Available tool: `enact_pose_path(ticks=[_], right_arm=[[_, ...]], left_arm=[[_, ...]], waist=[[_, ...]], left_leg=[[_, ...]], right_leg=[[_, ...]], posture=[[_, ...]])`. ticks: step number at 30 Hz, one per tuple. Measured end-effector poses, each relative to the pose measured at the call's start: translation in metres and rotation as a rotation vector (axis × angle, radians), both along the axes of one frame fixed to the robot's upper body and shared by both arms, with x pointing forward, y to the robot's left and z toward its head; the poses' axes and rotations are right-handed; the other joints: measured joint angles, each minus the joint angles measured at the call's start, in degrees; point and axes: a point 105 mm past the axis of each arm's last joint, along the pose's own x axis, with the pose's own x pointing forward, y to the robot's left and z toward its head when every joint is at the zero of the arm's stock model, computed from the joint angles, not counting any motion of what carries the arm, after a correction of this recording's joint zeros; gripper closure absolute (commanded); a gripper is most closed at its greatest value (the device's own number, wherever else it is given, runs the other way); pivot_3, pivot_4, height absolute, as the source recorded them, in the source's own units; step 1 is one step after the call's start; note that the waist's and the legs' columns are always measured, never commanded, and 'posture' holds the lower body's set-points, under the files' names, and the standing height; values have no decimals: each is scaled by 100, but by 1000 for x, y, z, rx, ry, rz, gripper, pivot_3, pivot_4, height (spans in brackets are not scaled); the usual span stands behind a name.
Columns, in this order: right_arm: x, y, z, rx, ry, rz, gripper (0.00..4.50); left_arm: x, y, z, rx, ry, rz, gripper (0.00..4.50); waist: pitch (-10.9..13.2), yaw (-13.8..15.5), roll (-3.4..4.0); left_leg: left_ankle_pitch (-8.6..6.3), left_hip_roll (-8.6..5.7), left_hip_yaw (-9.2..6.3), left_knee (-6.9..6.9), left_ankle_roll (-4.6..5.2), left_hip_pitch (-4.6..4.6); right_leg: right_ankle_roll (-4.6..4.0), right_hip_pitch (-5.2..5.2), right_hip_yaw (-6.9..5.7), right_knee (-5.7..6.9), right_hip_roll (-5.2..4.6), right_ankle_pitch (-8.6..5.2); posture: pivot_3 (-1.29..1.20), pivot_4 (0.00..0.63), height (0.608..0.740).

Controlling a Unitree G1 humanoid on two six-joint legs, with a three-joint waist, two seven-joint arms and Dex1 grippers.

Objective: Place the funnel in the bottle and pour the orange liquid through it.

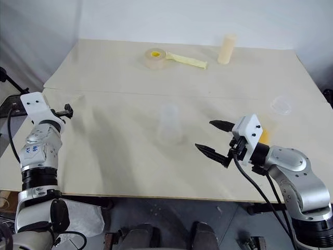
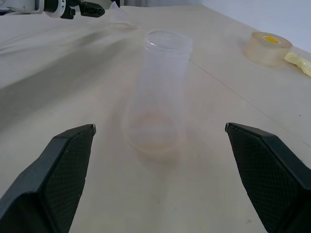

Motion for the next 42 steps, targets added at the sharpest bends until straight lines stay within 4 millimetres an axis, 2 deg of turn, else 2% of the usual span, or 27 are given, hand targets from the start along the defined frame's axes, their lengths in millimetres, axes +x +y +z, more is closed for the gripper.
enact_pose_path(ticks=[5,10,22,25,29,30,37,42], right_arm=[[1,6,2,-5,-13,21,0],[2,7,0,-4,-7,27,0],[0,6,-5,-1,8,6,0],[0,5,-6,0,10,2,0],[-2,5,-4,-1,3,0,0],[-2,5,-4,-1,1,0,0],[-2,4,-3,0,-1,-10,0],[-4,1,0,-4,-18,-22,0]], left_arm=[[16,4,-8,-21,40,11,44],[32,0,-2,-9,27,-12,44],[38,2,-5,-27,36,19,44],[39,1,-5,-5,39,12,657],[42,-2,-1,-8,28,3,2023],[42,-2,0,-6,27,3,2250],[41,-2,-5,-13,41,4,4458],[40,0,-6,-17,46,6,4489]], waist=[[0,-3,-1],[0,-11,-2],[0,-18,-4],[0,-23,-5],[1,-22,-5],[1,-25,-5],[1,-21,-5],[1,-25,-5]], left_leg=[[0,-2,15,0,0,0],[0,-4,43,-2,0,-2],[0,-4,47,-5,0,-2],[0,-4,48,-5,0,-2],[0,-4,49,-5,0,-2],[0,-4,49,-5,0,-2],[0,-4,48,-5,0,-3],[0,-4,48,-5,0,-2]], right_leg=[[0,0,-4,0,1,0],[0,0,-7,-1,0,0],[0,-3,-8,0,0,0],[0,-3,-8,0,0,0],[0,-4,-7,0,0,0],[0,-4,-7,0,0,0],[0,-4,-7,1,0,0],[0,-4,-7,1,0,0]], posture=[[0,150,740],[0,150,740],[0,150,740],[0,150,740],[0,150,740],[0,150,740],[0,150,740],[0,150,740]])
